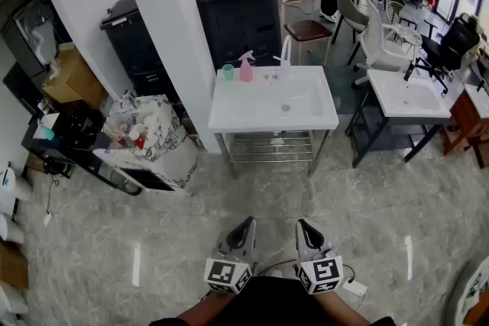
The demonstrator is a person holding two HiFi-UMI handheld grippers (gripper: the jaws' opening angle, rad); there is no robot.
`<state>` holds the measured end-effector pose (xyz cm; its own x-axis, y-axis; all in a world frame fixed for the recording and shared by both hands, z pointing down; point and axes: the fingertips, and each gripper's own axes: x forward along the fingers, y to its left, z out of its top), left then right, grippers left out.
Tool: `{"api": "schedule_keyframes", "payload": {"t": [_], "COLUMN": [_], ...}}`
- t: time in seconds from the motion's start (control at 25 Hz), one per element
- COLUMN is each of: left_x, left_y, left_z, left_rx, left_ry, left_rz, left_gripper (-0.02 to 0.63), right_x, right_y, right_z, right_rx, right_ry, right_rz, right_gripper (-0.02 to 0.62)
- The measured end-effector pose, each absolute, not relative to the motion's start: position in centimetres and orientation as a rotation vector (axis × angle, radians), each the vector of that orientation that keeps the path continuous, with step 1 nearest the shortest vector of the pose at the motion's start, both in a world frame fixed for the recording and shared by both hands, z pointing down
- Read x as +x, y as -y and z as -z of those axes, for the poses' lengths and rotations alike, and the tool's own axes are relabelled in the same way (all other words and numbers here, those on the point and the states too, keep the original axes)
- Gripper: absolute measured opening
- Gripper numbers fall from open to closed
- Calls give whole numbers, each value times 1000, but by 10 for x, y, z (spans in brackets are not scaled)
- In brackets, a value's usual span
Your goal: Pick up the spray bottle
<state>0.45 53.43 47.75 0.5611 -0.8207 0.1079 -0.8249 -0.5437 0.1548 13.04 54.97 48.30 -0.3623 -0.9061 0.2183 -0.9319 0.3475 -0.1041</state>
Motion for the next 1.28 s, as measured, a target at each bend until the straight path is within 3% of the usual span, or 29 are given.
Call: {"api": "schedule_keyframes", "payload": {"t": [0.72, 1.04, 1.28], "left_x": [18, 8, -21], "left_y": [-495, -405, -319], "left_z": [-495, -504, -495], "left_rx": [2647, 2661, 2649], "left_ry": [1374, 1366, 1350], "left_rz": [-17, -74, -78], "left_gripper": [23, 23, 23], "right_x": [144, 149, 113], "right_y": [-524, -444, -348], "right_z": [-524, -533, -524], "right_rx": [1643, 1751, 1712], "right_ry": [2514, 2383, 2377], "right_rz": [-512, -477, -482], "right_gripper": [-2, -2, -2]}}
